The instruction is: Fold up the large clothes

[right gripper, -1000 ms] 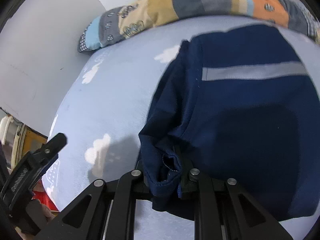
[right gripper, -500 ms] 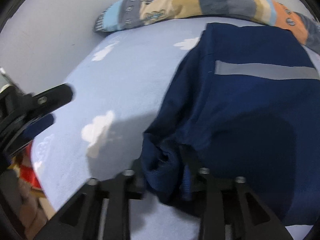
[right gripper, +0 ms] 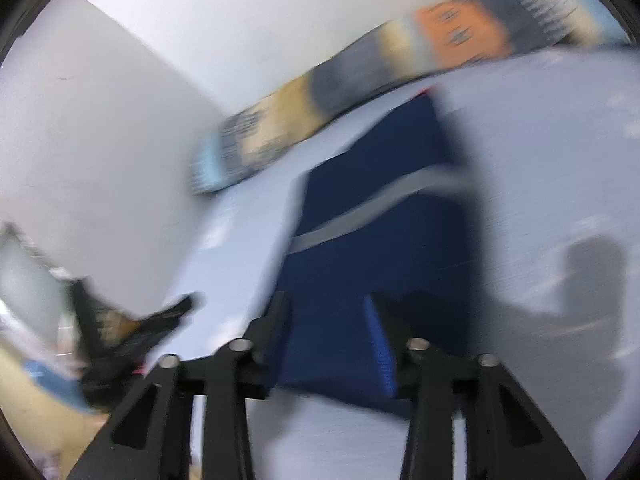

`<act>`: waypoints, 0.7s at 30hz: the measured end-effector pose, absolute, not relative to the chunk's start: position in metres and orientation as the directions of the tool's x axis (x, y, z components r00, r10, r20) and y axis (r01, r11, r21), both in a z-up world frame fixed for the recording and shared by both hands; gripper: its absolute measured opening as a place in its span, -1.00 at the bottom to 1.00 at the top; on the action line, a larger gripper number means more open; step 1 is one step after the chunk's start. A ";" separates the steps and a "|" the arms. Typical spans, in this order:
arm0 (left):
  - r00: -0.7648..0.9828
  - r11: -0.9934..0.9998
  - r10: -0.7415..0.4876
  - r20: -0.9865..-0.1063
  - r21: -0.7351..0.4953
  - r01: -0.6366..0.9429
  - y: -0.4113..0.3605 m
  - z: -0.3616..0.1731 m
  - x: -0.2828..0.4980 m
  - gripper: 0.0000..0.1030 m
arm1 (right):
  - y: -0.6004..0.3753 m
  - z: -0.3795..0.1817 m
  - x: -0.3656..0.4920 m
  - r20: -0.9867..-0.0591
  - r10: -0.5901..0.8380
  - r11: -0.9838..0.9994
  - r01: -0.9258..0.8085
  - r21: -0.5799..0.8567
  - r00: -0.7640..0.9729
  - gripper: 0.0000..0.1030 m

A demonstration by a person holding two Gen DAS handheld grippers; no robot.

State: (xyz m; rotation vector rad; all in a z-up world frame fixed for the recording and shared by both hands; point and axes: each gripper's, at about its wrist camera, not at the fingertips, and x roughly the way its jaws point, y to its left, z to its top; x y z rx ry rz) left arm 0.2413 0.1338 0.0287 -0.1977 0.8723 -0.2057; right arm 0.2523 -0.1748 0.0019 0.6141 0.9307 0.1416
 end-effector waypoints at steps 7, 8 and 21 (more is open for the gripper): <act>0.601 0.965 -0.261 -0.756 -0.198 0.171 0.106 0.026 0.244 0.60 | -0.157 -0.035 0.240 -0.785 0.306 0.890 0.131 0.437 0.538 -0.80; 0.594 0.965 -0.261 -0.761 -0.191 0.178 0.102 0.025 0.245 0.60 | -0.148 -0.045 0.244 -0.811 0.291 0.907 0.123 0.402 0.508 -0.80; 0.502 0.952 -0.277 -0.819 -0.164 0.257 0.055 0.002 0.269 0.60 | -0.177 0.007 0.325 -0.826 0.269 0.938 0.060 0.341 0.495 -0.76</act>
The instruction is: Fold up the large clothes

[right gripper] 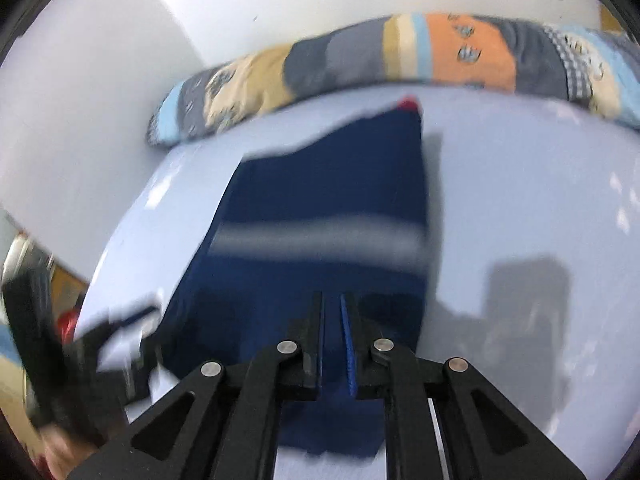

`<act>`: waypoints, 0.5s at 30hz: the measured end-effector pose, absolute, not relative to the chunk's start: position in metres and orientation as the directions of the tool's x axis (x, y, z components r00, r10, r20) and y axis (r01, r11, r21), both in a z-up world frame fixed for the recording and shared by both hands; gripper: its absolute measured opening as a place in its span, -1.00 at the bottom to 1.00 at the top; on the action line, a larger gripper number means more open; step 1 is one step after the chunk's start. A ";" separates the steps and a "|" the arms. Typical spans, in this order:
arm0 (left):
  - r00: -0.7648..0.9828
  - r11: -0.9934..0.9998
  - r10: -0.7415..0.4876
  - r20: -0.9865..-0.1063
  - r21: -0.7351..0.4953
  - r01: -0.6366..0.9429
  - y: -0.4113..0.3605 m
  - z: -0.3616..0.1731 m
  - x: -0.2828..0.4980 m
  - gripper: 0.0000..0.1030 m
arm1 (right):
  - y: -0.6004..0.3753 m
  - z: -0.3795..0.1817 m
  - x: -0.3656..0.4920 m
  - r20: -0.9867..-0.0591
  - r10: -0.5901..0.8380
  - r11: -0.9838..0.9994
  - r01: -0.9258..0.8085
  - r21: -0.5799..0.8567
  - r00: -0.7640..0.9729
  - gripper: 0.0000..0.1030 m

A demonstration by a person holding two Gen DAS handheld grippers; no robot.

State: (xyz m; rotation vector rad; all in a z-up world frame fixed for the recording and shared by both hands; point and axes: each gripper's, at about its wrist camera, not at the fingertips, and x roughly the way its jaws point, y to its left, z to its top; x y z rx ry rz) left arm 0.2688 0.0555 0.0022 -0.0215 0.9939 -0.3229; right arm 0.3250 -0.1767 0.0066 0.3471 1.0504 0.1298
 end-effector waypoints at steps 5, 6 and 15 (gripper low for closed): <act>0.438 0.979 -0.147 -0.887 -0.068 0.191 0.057 -0.025 0.285 0.65 | -0.188 -0.023 0.408 -0.864 0.171 0.963 0.107 0.249 0.474 -0.76; 0.441 0.982 -0.130 -0.888 -0.054 0.179 0.058 -0.026 0.287 0.67 | -0.187 -0.031 0.418 -0.873 0.157 0.967 0.107 0.231 0.461 -0.77; 0.472 0.984 -0.126 -0.872 -0.050 0.172 0.058 -0.016 0.286 0.65 | -0.177 -0.061 0.429 -0.926 0.200 0.964 0.105 0.244 0.321 -0.74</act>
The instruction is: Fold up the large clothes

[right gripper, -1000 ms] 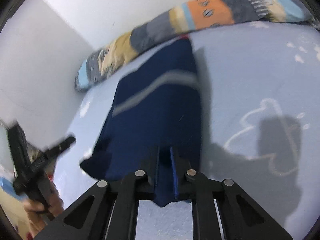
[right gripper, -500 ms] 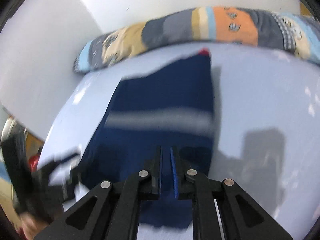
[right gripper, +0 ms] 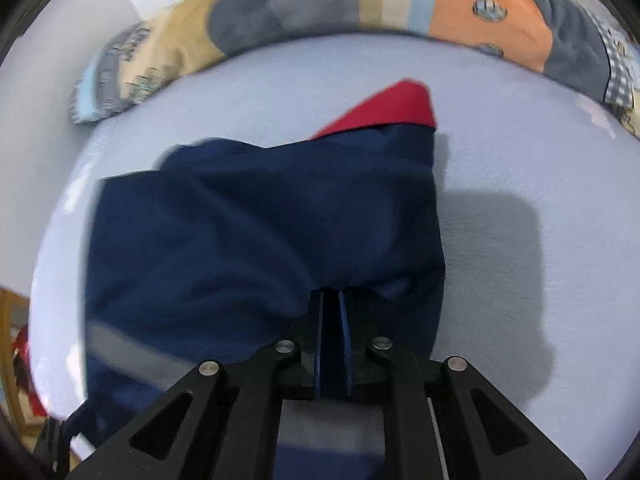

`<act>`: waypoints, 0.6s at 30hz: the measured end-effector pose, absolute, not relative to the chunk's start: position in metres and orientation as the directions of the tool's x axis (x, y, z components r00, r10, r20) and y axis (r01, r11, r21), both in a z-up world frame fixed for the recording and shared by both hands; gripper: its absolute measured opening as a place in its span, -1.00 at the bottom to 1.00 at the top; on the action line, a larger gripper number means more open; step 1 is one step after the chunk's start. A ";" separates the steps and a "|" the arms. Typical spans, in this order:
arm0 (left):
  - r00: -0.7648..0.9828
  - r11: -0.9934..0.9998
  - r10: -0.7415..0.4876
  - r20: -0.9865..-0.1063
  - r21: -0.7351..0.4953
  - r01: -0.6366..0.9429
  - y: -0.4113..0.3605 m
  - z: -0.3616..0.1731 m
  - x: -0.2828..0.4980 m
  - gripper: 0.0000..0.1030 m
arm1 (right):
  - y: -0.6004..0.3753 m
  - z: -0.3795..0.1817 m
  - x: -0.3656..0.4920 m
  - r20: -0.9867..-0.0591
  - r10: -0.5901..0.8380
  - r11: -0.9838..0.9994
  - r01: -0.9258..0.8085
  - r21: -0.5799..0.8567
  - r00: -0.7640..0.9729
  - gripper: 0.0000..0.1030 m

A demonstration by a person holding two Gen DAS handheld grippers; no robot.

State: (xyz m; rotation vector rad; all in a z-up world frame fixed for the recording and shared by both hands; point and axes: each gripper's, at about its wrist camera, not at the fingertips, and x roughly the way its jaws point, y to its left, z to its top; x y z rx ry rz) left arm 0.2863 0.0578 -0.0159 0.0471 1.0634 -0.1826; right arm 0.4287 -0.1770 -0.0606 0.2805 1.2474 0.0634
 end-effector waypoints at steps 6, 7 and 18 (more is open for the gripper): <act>0.479 0.961 -0.250 -0.842 -0.154 0.231 0.055 -0.008 0.277 0.65 | -0.174 -0.023 0.360 -0.884 0.268 0.949 0.056 0.312 0.382 -0.71; 0.454 0.958 -0.253 -0.854 -0.157 0.238 0.051 -0.015 0.278 0.65 | -0.166 -0.029 0.351 -0.890 0.282 0.948 0.041 0.317 0.358 -0.71; 0.420 0.962 -0.219 -0.881 -0.124 0.242 0.060 -0.028 0.285 0.65 | -0.141 -0.023 0.310 -0.902 0.292 0.951 0.009 0.310 0.320 -0.63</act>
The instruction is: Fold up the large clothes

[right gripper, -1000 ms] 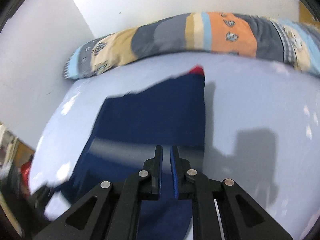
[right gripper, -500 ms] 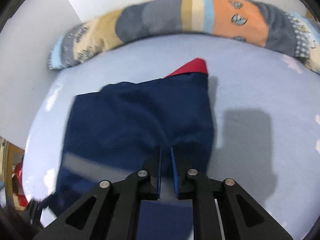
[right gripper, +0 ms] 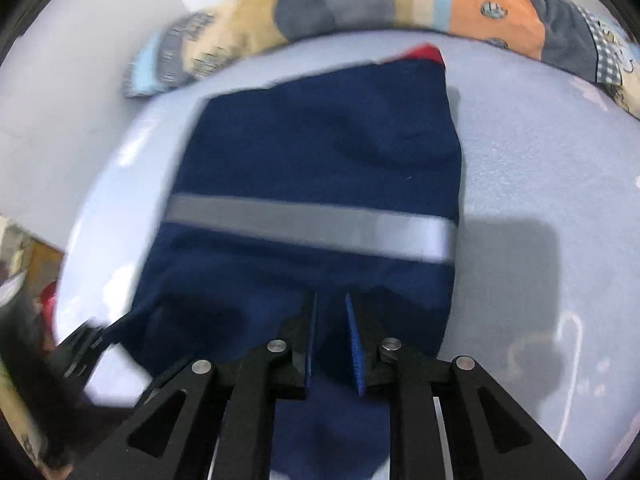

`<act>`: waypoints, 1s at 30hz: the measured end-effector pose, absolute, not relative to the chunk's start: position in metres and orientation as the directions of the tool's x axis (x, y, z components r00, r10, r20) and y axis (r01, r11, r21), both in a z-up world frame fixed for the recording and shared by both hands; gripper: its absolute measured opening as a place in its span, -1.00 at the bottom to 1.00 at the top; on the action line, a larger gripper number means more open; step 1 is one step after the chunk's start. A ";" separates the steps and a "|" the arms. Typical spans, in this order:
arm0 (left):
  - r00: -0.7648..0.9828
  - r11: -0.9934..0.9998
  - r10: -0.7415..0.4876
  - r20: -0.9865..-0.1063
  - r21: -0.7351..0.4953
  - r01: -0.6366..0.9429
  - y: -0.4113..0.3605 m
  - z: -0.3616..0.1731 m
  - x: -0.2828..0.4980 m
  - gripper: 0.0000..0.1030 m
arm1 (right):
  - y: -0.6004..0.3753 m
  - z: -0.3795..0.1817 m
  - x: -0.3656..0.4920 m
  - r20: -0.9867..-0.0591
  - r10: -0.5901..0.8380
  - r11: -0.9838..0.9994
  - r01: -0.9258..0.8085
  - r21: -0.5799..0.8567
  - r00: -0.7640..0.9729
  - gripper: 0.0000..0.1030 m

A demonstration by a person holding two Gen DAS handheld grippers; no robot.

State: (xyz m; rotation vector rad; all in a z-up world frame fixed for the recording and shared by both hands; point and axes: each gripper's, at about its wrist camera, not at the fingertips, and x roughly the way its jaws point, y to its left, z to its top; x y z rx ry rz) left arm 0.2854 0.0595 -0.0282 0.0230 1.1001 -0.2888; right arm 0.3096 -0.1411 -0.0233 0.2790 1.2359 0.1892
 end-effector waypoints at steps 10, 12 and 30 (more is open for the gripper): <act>0.430 0.957 -0.151 -0.890 -0.022 0.290 0.043 -0.031 0.274 0.65 | -0.109 -0.059 0.240 -0.927 0.238 0.970 -0.030 0.239 0.289 -0.61; 0.437 0.954 -0.162 -0.885 -0.028 0.298 0.040 -0.028 0.271 0.65 | -0.107 -0.058 0.242 -0.933 0.225 0.973 -0.018 0.229 0.281 -0.61; 0.479 0.942 -0.095 -0.872 0.077 0.328 0.017 -0.039 0.262 0.70 | -0.141 -0.045 0.223 -0.892 0.359 0.933 -0.074 0.353 0.275 -0.56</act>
